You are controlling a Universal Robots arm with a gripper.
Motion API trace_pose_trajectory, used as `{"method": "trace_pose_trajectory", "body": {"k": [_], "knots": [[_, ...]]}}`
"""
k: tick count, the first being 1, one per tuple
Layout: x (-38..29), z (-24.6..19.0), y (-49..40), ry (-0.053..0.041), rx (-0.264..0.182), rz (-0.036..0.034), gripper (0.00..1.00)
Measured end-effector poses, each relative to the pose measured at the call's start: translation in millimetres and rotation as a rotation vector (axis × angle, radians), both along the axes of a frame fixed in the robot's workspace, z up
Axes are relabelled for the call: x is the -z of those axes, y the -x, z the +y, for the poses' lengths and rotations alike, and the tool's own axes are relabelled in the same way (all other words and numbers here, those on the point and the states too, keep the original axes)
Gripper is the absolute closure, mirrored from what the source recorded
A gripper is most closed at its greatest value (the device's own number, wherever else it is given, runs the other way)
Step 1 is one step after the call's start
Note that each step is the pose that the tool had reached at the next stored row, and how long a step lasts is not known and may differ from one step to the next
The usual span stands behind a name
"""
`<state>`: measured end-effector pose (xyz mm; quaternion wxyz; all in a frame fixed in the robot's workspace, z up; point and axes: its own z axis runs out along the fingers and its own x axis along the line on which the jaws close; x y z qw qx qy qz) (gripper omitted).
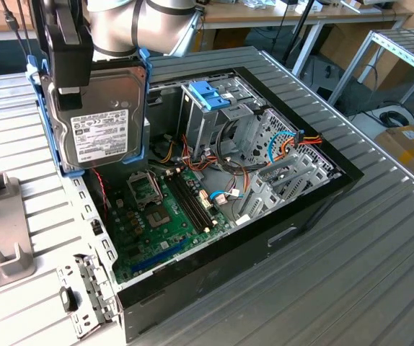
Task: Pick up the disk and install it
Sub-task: 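Pick up the disk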
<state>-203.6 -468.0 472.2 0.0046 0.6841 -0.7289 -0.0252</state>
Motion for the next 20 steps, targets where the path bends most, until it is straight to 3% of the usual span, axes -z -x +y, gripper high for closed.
{"method": "trace_pose_trajectory", "body": {"k": [20], "knots": [[0.0,-13.5,-0.6,0.0000,0.000,0.0000,0.63]]}}
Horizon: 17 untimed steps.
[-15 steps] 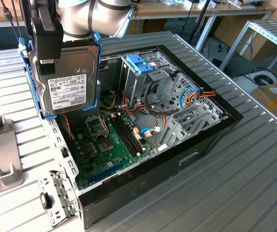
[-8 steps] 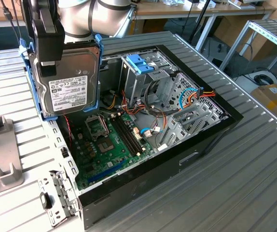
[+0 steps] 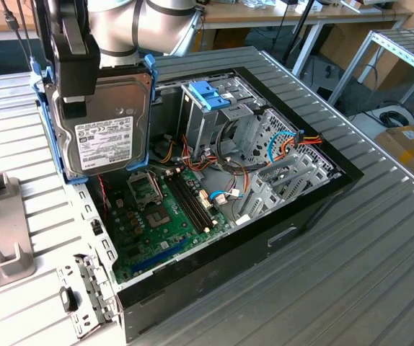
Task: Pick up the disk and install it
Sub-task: 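Pick up the disk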
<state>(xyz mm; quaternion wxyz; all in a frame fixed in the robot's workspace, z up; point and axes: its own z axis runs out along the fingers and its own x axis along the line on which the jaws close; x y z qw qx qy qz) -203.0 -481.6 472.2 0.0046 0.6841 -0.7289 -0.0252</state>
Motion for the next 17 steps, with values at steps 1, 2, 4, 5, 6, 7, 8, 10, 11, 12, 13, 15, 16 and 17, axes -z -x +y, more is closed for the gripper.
{"method": "trace_pose_trajectory", "body": {"k": [1,2,4,5,6,7,8,10,11,12,13,15,16,17], "knots": [[0.0,-0.8,0.0,0.0000,0.000,0.0000,0.63],[0.0,-1.4,0.0,0.0001,0.000,0.0000,0.63],[-0.1,-4.2,0.0,0.0001,0.000,0.0001,0.63],[0.0,-5.1,0.0,0.0001,0.000,0.0000,0.63],[0.0,-6.0,-0.1,0.0001,0.000,0.0000,0.63],[0.0,-7.9,0.0,0.0000,0.000,0.0000,0.63],[0.0,-9.4,-0.1,0.0001,0.000,0.0000,0.63],[0.0,-12.3,-0.8,0.0000,0.000,0.0000,0.63],[0.0,-13.0,-1.1,0.0000,0.000,0.0000,0.63],[0.1,-13.6,-1.4,0.0000,0.000,0.0000,0.63],[0.1,-14.3,-2.0,0.0001,0.000,0.0000,0.63],[0.1,-15.0,-3.8,0.0000,0.000,0.0002,0.63],[0.1,-15.5,-5.0,0.0001,0.000,0.0004,0.63],[0.1,-15.8,-5.9,0.0000,0.000,0.0004,0.63]]}}
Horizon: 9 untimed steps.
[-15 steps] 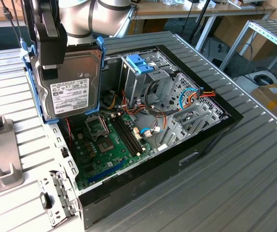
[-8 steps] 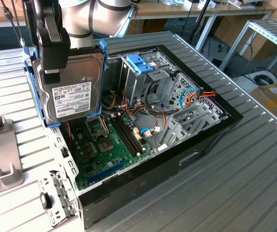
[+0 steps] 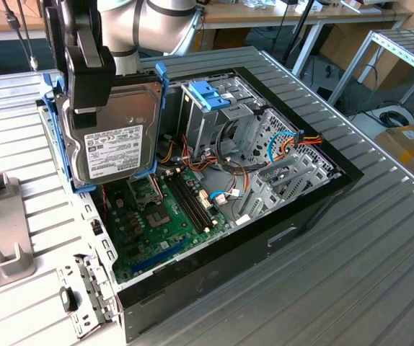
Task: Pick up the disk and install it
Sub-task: 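Pick up the disk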
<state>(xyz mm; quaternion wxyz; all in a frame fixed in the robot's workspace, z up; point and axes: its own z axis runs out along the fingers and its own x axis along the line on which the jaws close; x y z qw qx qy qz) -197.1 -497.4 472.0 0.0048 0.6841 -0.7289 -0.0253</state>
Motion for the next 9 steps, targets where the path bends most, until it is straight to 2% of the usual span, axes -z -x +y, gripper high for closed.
{"method": "trace_pose_trajectory", "body": {"k": [9], "knots": [[0.1,-1.8,-9.6,0.0000,0.000,0.0006,0.63]]}}
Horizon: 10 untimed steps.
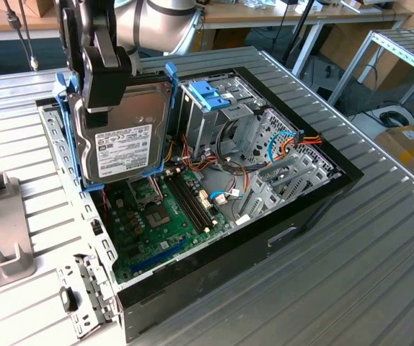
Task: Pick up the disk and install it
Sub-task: 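Pick up the disk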
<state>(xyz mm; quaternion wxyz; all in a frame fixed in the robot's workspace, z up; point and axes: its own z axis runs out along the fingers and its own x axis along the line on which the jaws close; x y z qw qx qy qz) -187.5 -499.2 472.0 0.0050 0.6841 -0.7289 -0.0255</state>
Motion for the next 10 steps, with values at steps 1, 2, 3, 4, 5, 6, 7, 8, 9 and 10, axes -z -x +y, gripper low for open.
{"method": "trace_pose_trajectory", "body": {"k": [1,2,3,4,5,6,7,8,9,10], "knots": [[0.0,-0.3,-1.1,-0.0001,0.000,0.0000,0.63],[0.0,-0.4,-2.0,0.0000,0.000,0.0000,0.63],[0.1,-0.5,-2.7,-0.0001,0.000,0.0001,0.63],[0.0,-0.7,-3.3,0.0000,0.000,0.0001,0.63],[0.1,-0.9,-4.0,0.0000,0.000,0.0001,0.63],[0.0,-1.0,-4.7,0.0000,0.000,0.0001,0.63],[0.1,-1.1,-5.3,0.0000,0.000,0.0002,0.63],[0.1,-1.4,-6.1,-0.0001,0.000,0.0002,0.63],[0.1,-1.5,-6.7,-0.0001,0.000,0.0002,0.63],[0.1,-1.6,-7.3,-0.0001,0.000,0.0002,0.63]]}}
